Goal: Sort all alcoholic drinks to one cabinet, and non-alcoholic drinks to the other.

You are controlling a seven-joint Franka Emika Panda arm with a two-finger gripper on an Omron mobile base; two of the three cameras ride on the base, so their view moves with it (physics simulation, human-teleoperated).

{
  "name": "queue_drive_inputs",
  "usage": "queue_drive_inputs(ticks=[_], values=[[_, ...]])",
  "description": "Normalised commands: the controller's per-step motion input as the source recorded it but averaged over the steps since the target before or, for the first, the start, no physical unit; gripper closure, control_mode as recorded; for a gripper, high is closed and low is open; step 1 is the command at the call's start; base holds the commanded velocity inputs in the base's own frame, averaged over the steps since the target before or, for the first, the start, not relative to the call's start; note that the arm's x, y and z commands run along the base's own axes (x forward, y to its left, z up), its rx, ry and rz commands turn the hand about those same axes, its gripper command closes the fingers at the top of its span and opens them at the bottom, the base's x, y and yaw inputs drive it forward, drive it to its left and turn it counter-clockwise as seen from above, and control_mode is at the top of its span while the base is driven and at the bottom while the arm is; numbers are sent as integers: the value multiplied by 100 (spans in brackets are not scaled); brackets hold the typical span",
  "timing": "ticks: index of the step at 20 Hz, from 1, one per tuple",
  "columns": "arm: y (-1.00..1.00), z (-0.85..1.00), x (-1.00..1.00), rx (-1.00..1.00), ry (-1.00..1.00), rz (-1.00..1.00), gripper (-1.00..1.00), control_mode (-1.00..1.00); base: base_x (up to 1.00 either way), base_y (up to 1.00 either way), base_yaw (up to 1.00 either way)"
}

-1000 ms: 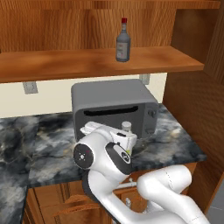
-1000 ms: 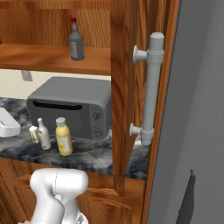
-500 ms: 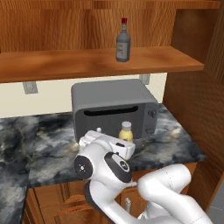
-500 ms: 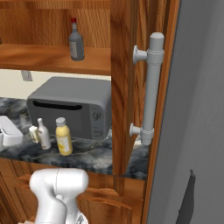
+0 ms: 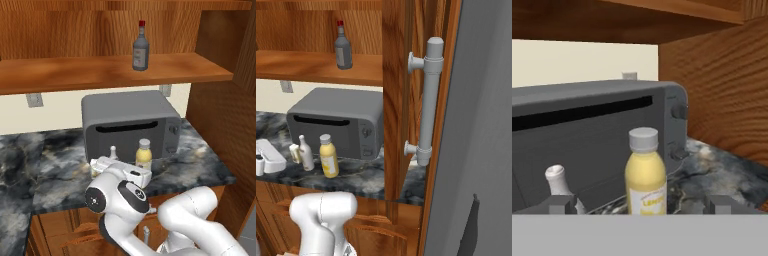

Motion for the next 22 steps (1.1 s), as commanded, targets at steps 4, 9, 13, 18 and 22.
queue_drive_inputs(ticks=[4, 9, 13, 18, 22], values=[[15, -18, 23, 0, 0, 0, -100, -100, 0, 0, 0], [20, -12, 22, 0, 2, 0, -100, -100, 0, 0, 0], [22, -8, 20, 0, 4, 0, -100, -100, 0, 0, 0], [18, -9, 18, 0, 4, 0, -100, -100, 0, 0, 0], [6, -12, 14, 0, 0, 2, -100, -100, 0, 0, 0]])
